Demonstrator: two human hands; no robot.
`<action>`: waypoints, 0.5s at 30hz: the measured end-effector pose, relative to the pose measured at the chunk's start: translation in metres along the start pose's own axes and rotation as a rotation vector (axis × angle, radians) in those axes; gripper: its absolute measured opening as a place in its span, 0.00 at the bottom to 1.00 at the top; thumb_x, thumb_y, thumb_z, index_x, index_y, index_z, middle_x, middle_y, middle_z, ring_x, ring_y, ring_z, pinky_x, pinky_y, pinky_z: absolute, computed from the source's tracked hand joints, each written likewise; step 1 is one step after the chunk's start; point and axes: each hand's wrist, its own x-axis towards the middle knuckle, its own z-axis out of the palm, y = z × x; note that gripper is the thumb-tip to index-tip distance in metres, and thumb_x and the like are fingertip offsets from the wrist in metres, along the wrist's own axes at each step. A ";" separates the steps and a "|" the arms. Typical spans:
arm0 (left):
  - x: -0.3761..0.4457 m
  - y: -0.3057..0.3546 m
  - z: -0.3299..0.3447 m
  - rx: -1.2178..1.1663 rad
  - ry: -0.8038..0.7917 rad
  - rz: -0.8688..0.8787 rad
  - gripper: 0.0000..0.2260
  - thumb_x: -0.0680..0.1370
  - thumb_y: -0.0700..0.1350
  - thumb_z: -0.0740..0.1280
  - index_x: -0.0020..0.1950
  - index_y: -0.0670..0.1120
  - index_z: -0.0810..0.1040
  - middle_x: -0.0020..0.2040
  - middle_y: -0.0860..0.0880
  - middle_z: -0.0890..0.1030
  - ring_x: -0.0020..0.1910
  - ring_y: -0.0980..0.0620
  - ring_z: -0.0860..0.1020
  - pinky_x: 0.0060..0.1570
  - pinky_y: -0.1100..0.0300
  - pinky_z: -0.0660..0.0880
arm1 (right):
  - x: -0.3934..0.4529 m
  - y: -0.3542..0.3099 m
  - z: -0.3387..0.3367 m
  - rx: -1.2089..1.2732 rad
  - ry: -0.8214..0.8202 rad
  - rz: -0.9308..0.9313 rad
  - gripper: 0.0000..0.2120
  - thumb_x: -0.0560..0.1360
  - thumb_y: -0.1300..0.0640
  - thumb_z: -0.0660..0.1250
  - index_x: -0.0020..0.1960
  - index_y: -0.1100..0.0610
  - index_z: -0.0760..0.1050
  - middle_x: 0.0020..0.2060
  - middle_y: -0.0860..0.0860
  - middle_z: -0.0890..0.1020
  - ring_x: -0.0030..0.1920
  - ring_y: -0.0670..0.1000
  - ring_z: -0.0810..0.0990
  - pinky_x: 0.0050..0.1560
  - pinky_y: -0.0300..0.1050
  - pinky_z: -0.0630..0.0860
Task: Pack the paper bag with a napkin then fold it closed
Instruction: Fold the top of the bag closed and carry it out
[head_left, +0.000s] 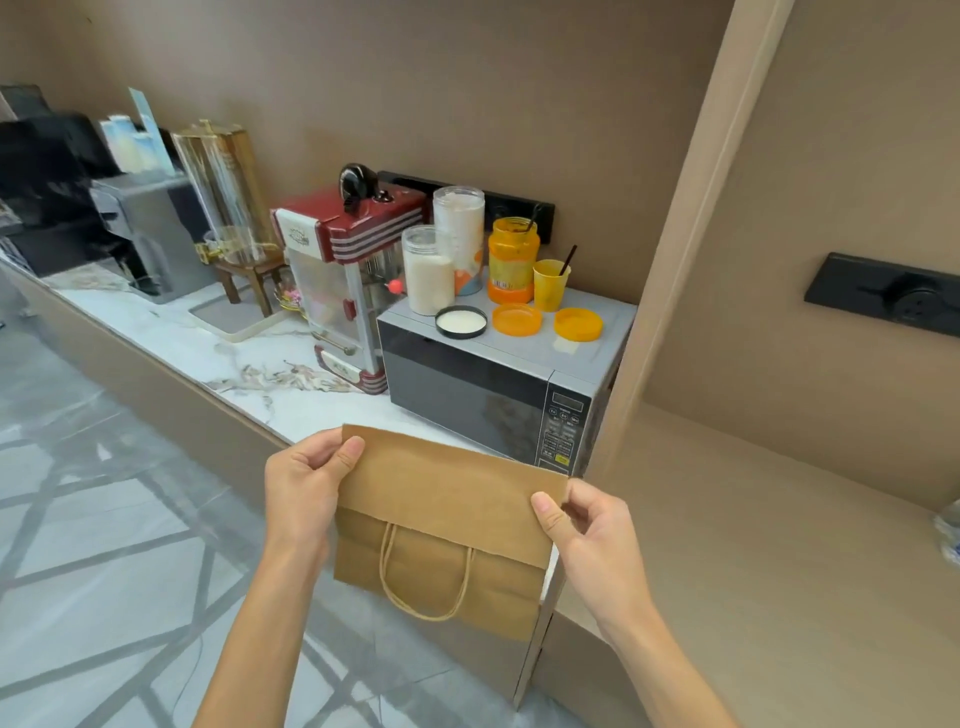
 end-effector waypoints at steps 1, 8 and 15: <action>0.007 -0.002 -0.001 0.003 -0.011 -0.003 0.12 0.76 0.32 0.71 0.42 0.49 0.87 0.38 0.54 0.88 0.37 0.59 0.85 0.37 0.69 0.80 | 0.003 0.002 0.004 -0.012 0.003 0.005 0.13 0.79 0.61 0.70 0.44 0.71 0.77 0.41 0.70 0.80 0.41 0.64 0.78 0.52 0.63 0.76; 0.062 -0.026 -0.010 0.059 -0.082 -0.024 0.17 0.77 0.32 0.70 0.38 0.52 0.88 0.37 0.56 0.88 0.36 0.62 0.84 0.38 0.70 0.80 | 0.027 0.011 0.043 -0.164 0.025 0.053 0.13 0.79 0.56 0.70 0.42 0.64 0.75 0.35 0.60 0.80 0.39 0.60 0.75 0.45 0.55 0.74; 0.123 -0.078 -0.012 0.257 -0.220 -0.088 0.13 0.78 0.35 0.69 0.38 0.49 0.85 0.36 0.53 0.86 0.36 0.56 0.81 0.41 0.61 0.77 | 0.072 0.039 0.079 -0.520 0.068 0.152 0.13 0.78 0.55 0.71 0.37 0.51 0.72 0.36 0.48 0.78 0.41 0.51 0.75 0.39 0.34 0.67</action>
